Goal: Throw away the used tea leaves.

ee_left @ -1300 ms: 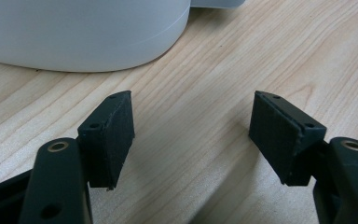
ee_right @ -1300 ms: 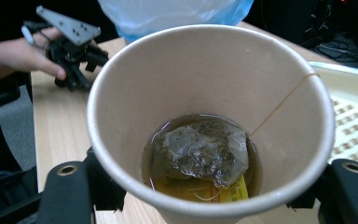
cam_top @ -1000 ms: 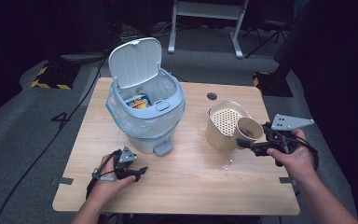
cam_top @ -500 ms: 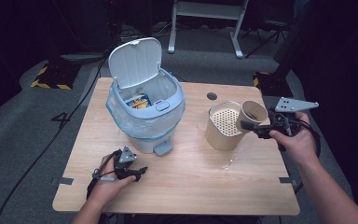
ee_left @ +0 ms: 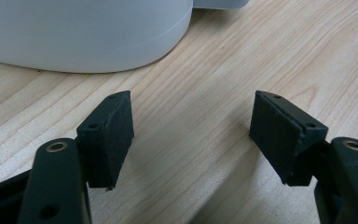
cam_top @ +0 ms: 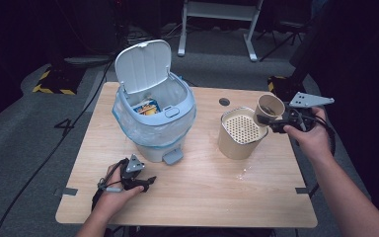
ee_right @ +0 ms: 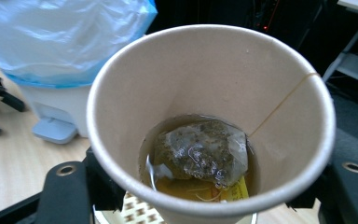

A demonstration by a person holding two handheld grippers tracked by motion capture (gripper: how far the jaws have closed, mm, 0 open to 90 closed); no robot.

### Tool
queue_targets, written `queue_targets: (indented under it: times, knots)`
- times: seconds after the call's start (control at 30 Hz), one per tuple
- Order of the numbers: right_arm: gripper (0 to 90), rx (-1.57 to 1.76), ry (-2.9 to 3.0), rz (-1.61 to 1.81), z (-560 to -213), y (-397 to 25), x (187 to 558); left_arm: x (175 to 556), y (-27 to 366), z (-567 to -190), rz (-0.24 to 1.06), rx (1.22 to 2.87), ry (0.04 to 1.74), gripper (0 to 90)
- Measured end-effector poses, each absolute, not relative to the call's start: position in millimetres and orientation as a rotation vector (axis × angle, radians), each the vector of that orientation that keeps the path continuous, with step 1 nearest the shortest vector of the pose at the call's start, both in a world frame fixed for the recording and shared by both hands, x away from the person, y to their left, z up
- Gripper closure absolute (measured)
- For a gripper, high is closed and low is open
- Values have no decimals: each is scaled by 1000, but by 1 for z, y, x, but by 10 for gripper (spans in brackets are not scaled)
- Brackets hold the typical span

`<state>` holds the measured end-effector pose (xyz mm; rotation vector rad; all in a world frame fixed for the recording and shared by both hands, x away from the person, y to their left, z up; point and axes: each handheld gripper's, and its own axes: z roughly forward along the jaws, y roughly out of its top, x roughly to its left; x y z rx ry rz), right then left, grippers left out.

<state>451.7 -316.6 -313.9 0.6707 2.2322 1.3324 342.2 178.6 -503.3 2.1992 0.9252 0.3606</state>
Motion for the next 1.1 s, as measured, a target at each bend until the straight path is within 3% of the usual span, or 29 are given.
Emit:
queue_targets:
  times: [0.53,1.1]
  knots:
    - [322,477,2226,977,-330,-305,482,342,179,-503,358,2197,925,303]
    - [328,89,2127,435,-341,-289,474,342,179,-503,359,2197,925,303]
